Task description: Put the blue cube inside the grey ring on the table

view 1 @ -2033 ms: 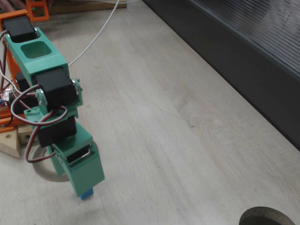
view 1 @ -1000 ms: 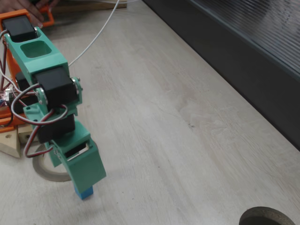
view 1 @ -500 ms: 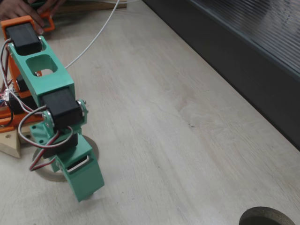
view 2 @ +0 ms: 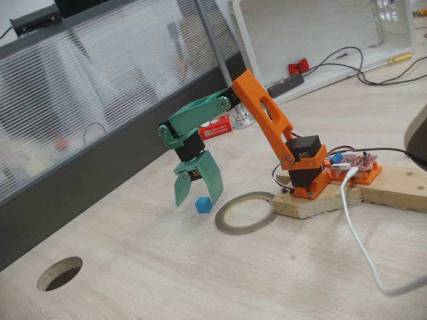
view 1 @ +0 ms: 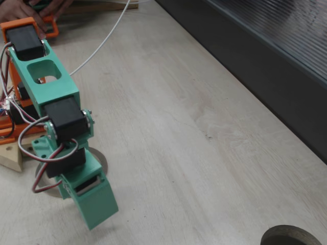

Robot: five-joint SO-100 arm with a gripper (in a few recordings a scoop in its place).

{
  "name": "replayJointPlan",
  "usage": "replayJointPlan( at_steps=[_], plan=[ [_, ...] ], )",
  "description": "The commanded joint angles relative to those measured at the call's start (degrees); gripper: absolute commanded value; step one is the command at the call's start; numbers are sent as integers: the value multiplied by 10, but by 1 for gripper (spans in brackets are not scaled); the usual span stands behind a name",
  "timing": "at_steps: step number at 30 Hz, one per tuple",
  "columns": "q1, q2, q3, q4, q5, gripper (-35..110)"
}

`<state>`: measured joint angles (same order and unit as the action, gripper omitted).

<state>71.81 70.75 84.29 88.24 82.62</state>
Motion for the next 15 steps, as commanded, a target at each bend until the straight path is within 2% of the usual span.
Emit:
replayJointPlan(
  at_steps=[1, 15],
  plan=[
    [4, 6, -5, -6, 4, 72],
    [4, 5, -1, -6, 4, 72]
  ],
)
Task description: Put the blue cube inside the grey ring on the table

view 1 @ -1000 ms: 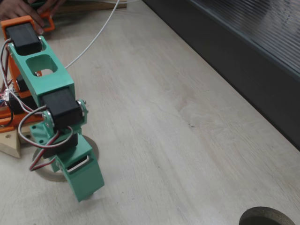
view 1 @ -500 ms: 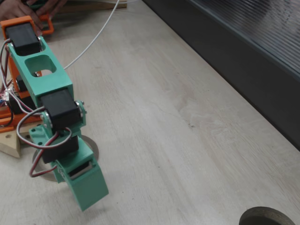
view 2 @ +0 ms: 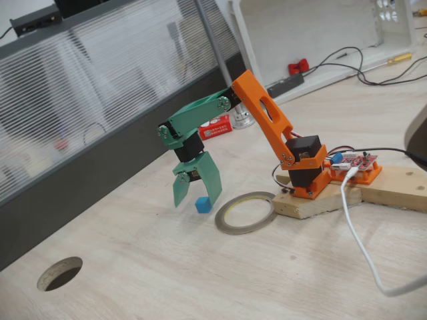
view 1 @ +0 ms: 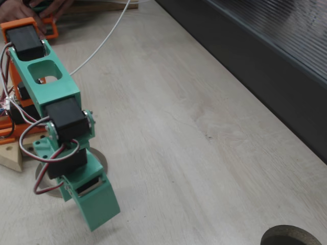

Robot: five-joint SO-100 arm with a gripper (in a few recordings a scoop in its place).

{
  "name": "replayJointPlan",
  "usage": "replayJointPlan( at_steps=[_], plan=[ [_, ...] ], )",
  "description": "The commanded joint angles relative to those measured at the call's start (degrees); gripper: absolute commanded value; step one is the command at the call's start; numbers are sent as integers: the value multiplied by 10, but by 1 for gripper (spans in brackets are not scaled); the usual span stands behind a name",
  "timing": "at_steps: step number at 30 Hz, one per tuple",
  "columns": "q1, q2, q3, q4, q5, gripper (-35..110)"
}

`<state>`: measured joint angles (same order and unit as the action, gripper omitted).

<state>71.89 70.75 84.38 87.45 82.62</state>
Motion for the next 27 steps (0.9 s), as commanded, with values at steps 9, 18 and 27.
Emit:
replayJointPlan(
  at_steps=[9, 18, 27],
  plan=[
    [4, 5, -2, 2, 4, 72],
    [4, 5, -4, 1, 4, 48],
    [4, 5, -4, 1, 4, 36]
  ],
)
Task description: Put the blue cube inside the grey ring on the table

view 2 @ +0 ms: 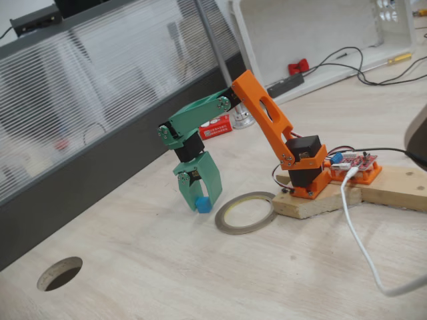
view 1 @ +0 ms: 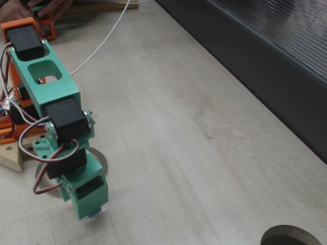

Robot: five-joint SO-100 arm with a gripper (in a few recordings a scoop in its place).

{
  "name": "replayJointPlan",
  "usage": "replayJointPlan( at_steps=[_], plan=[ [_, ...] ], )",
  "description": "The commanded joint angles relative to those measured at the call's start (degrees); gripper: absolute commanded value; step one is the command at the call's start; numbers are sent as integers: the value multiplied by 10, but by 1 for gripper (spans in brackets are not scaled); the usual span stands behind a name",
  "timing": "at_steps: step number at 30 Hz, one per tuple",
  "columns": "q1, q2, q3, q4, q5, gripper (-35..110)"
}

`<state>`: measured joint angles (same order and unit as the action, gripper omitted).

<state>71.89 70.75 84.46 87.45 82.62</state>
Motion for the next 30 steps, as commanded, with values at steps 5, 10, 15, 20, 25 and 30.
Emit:
replayJointPlan(
  at_steps=[5, 10, 15, 20, 25, 30],
  plan=[
    [4, 5, -5, 0, 4, 36],
    [4, 4, -7, 0, 5, 36],
    [4, 4, -7, -1, 4, 36],
    [4, 4, -6, -1, 4, 36],
    [4, 4, -3, -44, 4, 36],
    [4, 4, -2, -62, 4, 36]
  ],
)
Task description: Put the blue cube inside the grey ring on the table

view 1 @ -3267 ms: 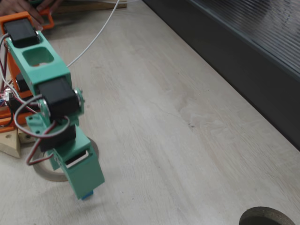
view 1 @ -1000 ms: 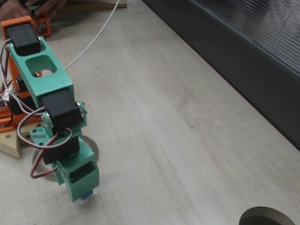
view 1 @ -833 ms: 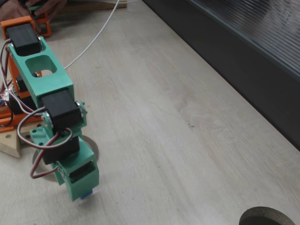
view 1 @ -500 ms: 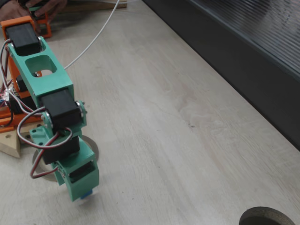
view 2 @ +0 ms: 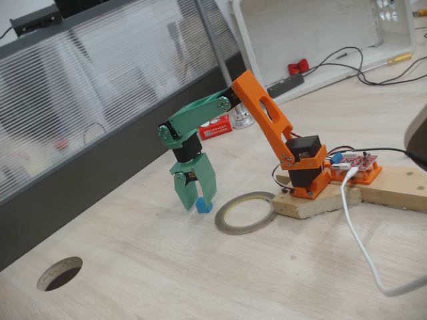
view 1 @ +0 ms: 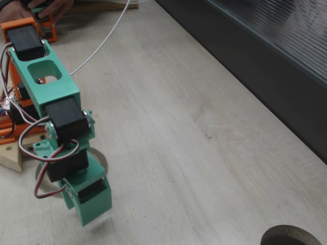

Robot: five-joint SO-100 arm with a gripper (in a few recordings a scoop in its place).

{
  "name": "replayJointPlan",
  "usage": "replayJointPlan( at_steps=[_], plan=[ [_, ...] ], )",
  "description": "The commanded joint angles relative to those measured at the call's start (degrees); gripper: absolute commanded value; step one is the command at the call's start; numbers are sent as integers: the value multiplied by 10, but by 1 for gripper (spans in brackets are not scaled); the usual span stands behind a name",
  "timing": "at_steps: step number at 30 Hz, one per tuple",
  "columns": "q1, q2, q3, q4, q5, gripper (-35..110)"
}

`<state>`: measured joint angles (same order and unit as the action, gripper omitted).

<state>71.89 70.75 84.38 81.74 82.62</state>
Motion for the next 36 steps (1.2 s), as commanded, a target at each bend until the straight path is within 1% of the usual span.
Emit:
replayJointPlan(
  at_steps=[1, 29, 32, 36],
  plan=[
    [4, 4, -1, -5, 4, 36],
    [4, 4, -1, -5, 4, 36],
    [4, 4, -1, -5, 4, 30],
    [4, 5, -2, -6, 4, 12]
  ],
)
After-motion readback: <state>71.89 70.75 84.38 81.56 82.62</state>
